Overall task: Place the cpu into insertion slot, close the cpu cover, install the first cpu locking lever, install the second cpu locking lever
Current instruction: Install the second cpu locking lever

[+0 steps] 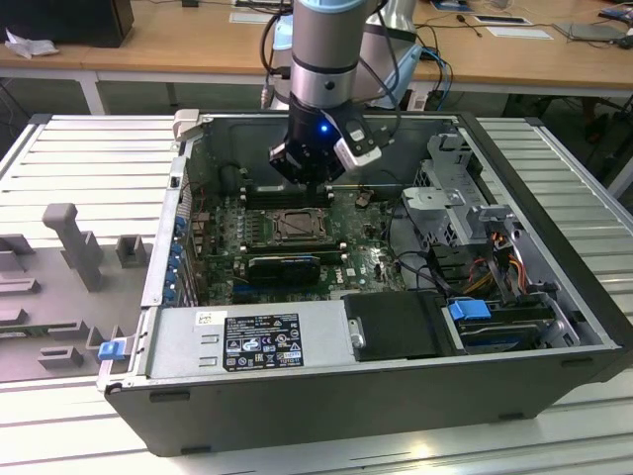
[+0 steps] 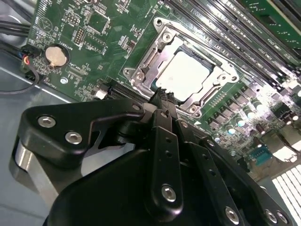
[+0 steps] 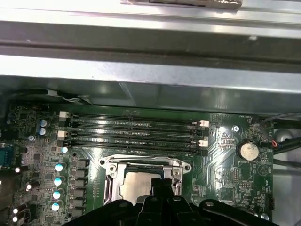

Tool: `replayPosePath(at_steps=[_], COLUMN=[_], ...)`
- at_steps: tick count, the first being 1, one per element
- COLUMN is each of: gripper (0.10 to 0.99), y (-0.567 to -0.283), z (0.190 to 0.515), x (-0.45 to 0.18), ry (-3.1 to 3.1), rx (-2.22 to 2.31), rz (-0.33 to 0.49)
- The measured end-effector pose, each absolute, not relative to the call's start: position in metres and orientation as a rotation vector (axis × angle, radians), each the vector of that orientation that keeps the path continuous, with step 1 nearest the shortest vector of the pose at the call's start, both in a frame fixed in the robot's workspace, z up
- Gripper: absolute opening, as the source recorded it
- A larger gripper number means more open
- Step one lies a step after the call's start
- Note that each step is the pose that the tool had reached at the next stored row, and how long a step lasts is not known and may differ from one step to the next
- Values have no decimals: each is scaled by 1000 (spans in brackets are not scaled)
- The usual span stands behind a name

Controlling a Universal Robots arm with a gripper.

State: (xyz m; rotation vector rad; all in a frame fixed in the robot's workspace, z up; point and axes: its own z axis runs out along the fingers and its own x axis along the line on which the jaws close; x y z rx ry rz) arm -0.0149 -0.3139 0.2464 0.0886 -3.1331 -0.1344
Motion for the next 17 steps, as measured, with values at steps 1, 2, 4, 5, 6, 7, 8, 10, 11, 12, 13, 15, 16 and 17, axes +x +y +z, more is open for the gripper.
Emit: replayPosePath(at_steps=[1, 2, 4, 5, 6, 7, 8, 10, 11, 12, 13, 15, 16, 17], gripper=[106, 106, 106, 106, 106, 106, 106, 106, 106, 106, 106, 106, 106, 106], y=[-314, -314, -315, -316, -317, -319, -321, -327, -330, -335, -337, -340, -341, -342], z=[248, 249, 250, 250, 250, 250, 250, 250, 250, 250, 250, 250, 250, 250], x=[-15, -15, -15, -15, -15, -15, -15, -14, -14, -14, -14, -14, -14, -14], ry=[-3133, -3133, -3133, -3133, -3133, -3133, -3133, -3133, -3133, -3133, -3133, -3132, -3133, -3133], rx=[89, 89, 88, 88, 88, 88, 88, 87, 87, 87, 87, 87, 87, 87], rz=[-134, -134, -135, -135, -134, -134, -134, -135, -134, -134, -135, -134, -134, -135])
